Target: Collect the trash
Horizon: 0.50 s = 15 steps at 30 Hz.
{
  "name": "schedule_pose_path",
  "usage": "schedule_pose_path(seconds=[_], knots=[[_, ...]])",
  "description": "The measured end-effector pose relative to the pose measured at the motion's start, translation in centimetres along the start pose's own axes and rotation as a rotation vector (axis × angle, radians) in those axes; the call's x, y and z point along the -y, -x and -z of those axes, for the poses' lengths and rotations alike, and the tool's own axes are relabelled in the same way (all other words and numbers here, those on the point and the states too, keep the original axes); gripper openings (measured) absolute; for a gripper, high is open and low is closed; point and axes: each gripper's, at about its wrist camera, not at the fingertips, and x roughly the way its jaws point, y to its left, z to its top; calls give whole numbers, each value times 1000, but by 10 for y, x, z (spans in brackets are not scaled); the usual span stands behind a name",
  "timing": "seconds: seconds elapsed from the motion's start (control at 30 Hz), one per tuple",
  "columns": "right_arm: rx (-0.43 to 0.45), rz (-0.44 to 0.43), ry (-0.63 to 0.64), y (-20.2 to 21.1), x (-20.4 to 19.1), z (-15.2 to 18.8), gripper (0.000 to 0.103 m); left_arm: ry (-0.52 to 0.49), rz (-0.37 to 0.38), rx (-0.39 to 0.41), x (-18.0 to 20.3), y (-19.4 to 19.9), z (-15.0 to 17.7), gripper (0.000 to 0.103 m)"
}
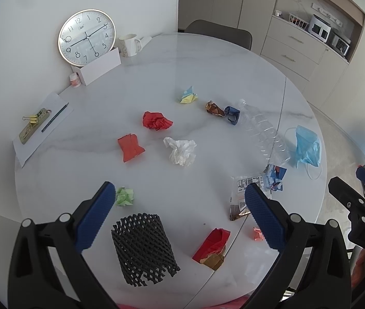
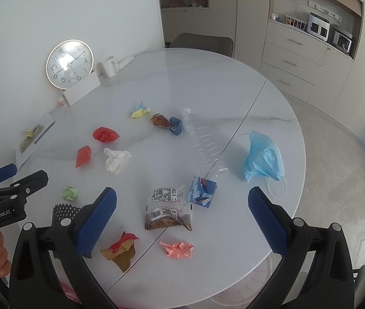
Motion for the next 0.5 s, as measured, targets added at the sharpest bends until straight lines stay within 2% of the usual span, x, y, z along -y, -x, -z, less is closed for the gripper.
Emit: schedule_pose_path(seconds=[0.5], knots=[[-15, 2, 0, -4, 2, -2, 101, 8, 3, -7, -4, -2, -4, 96]])
